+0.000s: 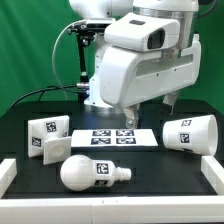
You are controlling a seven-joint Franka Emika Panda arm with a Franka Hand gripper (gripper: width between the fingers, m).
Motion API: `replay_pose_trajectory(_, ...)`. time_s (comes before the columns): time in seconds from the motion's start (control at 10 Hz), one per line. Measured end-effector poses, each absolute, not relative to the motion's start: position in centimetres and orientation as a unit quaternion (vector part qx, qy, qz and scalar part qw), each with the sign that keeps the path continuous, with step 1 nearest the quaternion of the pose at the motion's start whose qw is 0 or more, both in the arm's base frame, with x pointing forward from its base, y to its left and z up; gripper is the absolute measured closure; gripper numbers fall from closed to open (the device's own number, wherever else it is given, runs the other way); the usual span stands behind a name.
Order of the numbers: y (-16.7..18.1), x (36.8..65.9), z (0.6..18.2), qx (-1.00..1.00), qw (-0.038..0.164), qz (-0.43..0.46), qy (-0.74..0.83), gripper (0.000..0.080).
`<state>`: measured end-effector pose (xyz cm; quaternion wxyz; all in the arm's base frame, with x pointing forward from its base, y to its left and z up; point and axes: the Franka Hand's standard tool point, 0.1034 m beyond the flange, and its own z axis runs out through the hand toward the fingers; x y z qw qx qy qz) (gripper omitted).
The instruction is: Assemble lamp
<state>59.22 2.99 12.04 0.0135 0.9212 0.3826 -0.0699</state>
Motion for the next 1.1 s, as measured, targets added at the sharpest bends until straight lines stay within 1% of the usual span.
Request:
replay_pose_trajectory(0.4, 2.8, 59.0, 11.9, 0.918, 0.013, -0.069, 0.391, 0.01)
replay_pose_trajectory(0.5, 2.2, 57.9, 11.8, 0.909, 0.012, -0.069, 0.411, 0.01)
replay_pose_trajectory(0.6, 0.9, 56.1, 11.9, 0.906, 0.011, -0.076, 0.415, 0.01)
replay_pose_trajectory(0.7, -1.1, 54.3, 11.9, 0.907, 0.011, -0.085, 0.412, 0.01)
replay_pose_trajectory(0.8, -2.8, 53.2, 11.7, 0.908, 0.011, -0.089, 0.409, 0.01)
replay_pose_trajectory(0.9, -4.4, 52.8, 11.4, 0.906, 0.008, -0.09, 0.413, 0.01)
replay_pose_trajectory(1.1, -4.4, 52.7, 11.3, 0.907, 0.008, -0.09, 0.412, 0.01)
